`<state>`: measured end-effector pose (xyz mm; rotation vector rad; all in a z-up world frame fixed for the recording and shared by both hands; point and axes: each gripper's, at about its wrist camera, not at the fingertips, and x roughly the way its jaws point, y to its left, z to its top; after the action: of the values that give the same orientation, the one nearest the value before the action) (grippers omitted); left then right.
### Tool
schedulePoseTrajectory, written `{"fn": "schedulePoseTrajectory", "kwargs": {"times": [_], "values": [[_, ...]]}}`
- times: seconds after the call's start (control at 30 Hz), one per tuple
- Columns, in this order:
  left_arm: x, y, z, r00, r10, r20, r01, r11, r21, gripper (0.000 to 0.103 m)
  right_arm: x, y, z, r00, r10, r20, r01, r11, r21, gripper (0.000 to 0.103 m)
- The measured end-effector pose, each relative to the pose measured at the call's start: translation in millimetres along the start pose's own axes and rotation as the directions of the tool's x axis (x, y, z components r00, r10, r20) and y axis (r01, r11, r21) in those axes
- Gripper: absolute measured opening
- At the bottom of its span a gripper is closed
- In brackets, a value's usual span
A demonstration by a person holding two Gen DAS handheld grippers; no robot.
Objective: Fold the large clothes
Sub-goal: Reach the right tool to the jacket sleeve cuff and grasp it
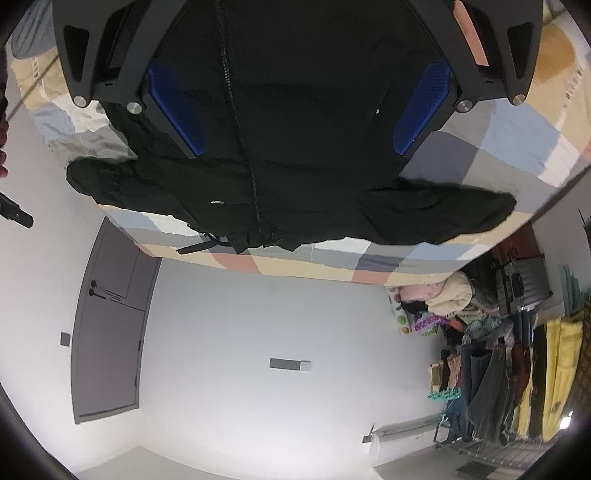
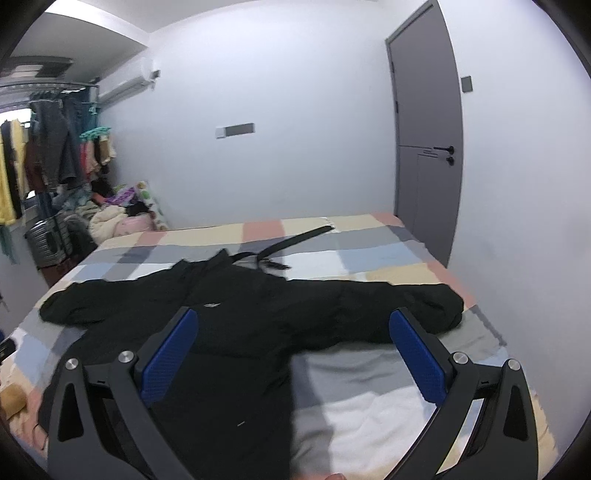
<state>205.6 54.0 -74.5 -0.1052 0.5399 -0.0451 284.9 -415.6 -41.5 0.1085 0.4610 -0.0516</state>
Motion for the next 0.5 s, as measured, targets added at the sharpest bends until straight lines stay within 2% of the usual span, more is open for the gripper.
{"fn": "schedulePoseTrajectory", "kwargs": {"times": [0.17, 0.27, 0.33, 0.43, 0.5], "values": [[33, 17, -15, 0.999, -0.01, -0.047, 0.007, 0.998, -0.059, 0.103, 63, -45, 6, 0.997, -0.074, -0.021, 0.076, 0.995, 0.058, 0.094], [51, 24, -21, 0.998, -0.008, -0.07, 0.003, 0.997, -0.079, 0.103, 108, -89, -2, 0.992, -0.12, -0.048, 0.126, 0.978, 0.168, 0.09], [61, 27, -26, 0.997, 0.002, -0.081, -0.009, 0.997, -0.081, 0.103, 140, -125, -15, 0.988, -0.125, -0.087, 0.145, 0.946, 0.289, 0.088], [78, 29, -32, 0.994, -0.001, -0.112, -0.009, 0.996, -0.093, 0.103, 175, -166, -36, 0.978, -0.16, -0.135, 0.201, 0.898, 0.391, 0.084], [87, 29, -35, 0.992, 0.002, -0.128, -0.014, 0.996, -0.094, 0.103, 198, -197, -56, 0.969, -0.178, -0.174, 0.241, 0.844, 0.479, 0.082]]}}
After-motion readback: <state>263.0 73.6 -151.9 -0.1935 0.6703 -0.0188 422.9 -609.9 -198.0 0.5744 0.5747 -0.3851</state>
